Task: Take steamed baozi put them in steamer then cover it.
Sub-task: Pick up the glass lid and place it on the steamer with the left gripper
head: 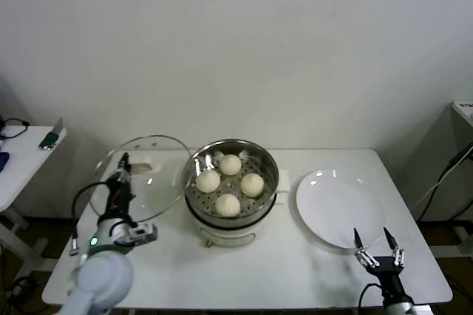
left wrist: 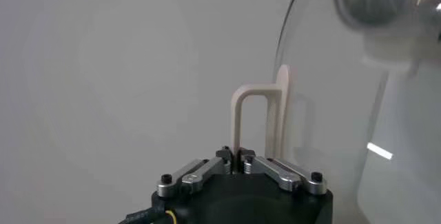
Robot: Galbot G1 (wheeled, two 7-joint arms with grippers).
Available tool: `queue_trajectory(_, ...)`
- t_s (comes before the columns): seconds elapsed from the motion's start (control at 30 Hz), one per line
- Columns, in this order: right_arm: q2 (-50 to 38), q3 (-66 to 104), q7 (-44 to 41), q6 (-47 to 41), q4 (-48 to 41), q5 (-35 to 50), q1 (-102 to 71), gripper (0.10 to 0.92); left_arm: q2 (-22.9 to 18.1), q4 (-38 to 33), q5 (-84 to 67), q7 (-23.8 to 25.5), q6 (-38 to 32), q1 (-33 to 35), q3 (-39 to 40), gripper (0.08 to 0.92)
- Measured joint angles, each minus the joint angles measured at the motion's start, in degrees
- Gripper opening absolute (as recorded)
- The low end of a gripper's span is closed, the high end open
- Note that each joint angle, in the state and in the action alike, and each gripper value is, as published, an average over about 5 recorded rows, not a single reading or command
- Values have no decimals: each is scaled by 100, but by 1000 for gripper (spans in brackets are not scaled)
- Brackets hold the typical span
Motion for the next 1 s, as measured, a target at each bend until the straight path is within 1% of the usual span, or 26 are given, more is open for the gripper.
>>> queue_trajectory(0.23, -16, -16, 22, 63, -54, -8, 30, 823, -509, -19, 851, 623, 539, -643, 1024, 145)
queue_trajectory(0.4, -26, -15, 35, 99, -79, -8, 38, 823, -988, 141, 1385, 865, 761, -1024, 1608, 145)
queue_trajectory(0.73, -60, 17, 58, 192, -125, 52, 34, 823, -1874, 713, 2022, 1055, 878, -1491, 2337, 145)
queue_trajectory(0.87, -47, 28, 88, 230, -139, 80, 56, 823, -2109, 981, 2152, 1059, 878, -1544, 2452, 145)
queue_trajectory(1.0, -19, 29, 111, 256, -139, 93, 72, 823, -2250, 1213, 2265, 1051, 877, -1588, 2511, 145)
